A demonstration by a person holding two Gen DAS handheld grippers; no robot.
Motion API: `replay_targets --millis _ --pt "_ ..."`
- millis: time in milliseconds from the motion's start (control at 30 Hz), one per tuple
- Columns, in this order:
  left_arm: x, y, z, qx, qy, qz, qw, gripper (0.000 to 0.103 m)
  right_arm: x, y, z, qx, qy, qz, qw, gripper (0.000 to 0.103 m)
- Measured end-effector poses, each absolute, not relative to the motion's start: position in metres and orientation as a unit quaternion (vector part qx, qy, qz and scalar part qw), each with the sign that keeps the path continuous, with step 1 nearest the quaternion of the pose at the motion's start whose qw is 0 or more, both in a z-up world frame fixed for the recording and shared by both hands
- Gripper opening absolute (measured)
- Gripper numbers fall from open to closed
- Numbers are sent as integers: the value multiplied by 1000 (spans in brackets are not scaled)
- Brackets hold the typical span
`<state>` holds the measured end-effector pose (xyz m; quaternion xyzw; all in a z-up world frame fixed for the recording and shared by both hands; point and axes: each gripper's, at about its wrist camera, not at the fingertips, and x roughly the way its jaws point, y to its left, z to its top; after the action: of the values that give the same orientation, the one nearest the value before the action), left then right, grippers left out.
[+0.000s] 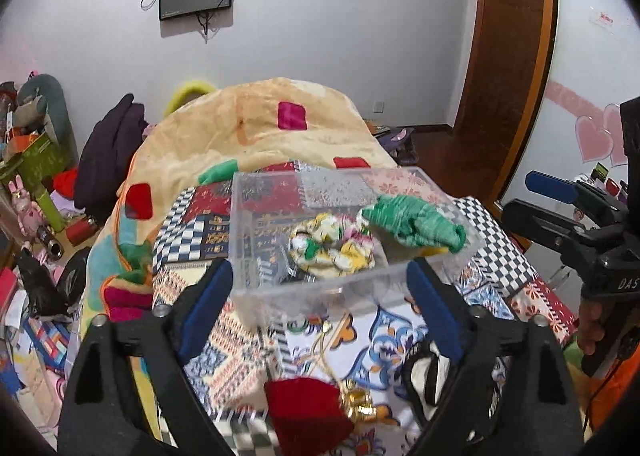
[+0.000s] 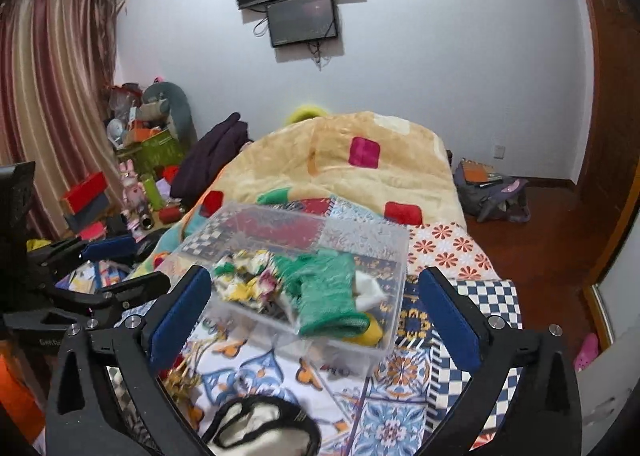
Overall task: Organize soft objects
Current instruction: 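Lower the scarf into the clear box with the left tool while the right tool drops the glove in, then grasp the red velvet pouch with the left tool while the right tool grasps the white mask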
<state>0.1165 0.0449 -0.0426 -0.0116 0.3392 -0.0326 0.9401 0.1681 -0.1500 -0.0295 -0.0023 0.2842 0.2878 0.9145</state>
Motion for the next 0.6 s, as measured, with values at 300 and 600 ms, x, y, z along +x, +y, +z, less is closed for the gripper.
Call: replay_targets --millis 300,600 --pt "97 55 -74 -17 389 -36 920 91 154 -129 -76 -58 348 311 882 103" --pt "87 53 -126 -16 457 -48 888 91 146 -112 -124 -104 415 328 842 103"
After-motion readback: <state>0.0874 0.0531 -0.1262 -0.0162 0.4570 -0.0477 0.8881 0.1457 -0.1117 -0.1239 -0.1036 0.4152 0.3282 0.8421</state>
